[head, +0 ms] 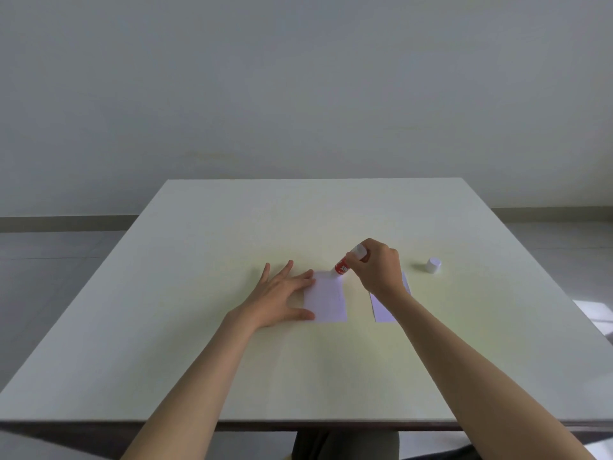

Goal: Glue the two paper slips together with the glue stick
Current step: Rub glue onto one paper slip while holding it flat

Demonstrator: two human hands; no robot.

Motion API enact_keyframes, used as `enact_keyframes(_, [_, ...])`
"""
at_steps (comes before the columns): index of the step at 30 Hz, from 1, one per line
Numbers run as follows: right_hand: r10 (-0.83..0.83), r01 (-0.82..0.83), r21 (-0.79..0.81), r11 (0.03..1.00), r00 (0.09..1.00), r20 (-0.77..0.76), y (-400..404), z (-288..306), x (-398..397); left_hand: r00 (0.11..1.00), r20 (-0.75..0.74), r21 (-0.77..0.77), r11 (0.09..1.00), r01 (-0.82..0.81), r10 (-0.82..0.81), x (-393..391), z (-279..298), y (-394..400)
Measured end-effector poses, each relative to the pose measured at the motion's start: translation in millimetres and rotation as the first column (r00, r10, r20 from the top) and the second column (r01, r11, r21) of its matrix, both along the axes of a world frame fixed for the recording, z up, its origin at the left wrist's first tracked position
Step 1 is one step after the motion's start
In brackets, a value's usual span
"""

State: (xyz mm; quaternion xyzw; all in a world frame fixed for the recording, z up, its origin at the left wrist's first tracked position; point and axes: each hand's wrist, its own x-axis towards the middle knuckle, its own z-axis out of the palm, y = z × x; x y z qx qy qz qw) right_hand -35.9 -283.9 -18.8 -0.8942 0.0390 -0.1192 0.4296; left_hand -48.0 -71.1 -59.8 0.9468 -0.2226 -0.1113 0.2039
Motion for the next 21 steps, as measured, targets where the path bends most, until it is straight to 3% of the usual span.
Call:
enact_keyframes(7, [0.160, -0.162, 0.064, 0.985, 0.986, 0.041, 10, 9, -21, 1.000, 0.007, 0.021, 1.000, -0.009, 0.008, 1, 2, -1])
enact_keyframes(10, [0.241, -0.241, 0.004, 0.970, 0.969, 0.048, 23, 5, -25, 1.000, 0.016, 0.050, 0.999, 0.004, -0.005, 1, 2, -1])
enact_keyframes(21, [0.294, -0.284, -0.132, 0.950, 0.954, 0.062, 33, 0, -35, 1.000, 0.019, -0.016, 1.000, -0.018, 0.018, 4, -5, 1])
